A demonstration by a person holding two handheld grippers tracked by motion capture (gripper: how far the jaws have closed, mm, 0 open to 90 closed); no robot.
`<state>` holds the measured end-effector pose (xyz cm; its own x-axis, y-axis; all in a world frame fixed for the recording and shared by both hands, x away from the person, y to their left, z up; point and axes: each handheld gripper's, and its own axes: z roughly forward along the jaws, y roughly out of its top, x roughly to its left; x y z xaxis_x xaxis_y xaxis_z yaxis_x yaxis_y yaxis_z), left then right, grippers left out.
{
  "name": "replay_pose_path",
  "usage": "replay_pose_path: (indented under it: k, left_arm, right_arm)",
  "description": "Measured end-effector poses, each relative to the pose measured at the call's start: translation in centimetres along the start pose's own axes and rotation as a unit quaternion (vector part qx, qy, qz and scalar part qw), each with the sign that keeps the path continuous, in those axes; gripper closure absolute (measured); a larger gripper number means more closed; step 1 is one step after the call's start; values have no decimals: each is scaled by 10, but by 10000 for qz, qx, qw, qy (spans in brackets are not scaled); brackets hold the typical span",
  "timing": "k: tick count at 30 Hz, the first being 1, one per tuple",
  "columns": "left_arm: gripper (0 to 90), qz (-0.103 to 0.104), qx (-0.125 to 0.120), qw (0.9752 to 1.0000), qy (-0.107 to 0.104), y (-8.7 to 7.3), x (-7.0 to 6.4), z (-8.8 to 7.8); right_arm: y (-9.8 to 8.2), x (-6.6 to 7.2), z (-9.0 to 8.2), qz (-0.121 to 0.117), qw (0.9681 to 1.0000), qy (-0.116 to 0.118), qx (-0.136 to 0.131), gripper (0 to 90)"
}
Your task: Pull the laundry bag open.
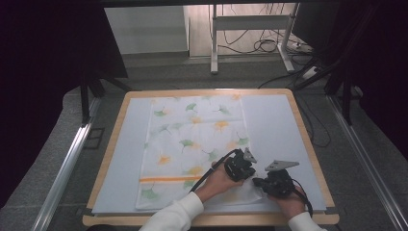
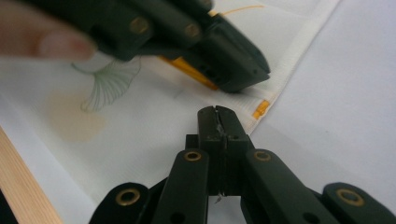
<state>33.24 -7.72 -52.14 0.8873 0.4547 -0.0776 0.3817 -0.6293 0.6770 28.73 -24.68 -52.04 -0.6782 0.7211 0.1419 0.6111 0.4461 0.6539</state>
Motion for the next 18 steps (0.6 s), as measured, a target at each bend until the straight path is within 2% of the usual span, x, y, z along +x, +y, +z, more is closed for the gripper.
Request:
replay_pose_path:
  k: [2, 6, 9, 18]
  left_arm:
    - [900, 76, 37, 10000, 19, -1, 0, -1]
    - [900, 98, 37, 9999, 45, -3, 0, -3]
    - [900, 213, 40, 9997, 147, -3, -2, -4]
    - [900, 280, 76, 9994, 208, -6, -2, -6]
  right_arm:
    - [0, -3, 1, 151, 9999, 42, -18, 894]
    - [-1, -5, 1, 284, 9995, 114, -26, 896]
    - [-1, -5, 1, 300, 9995, 118, -17, 896]
    - [-1, -5, 1, 316, 9994, 134, -41, 897]
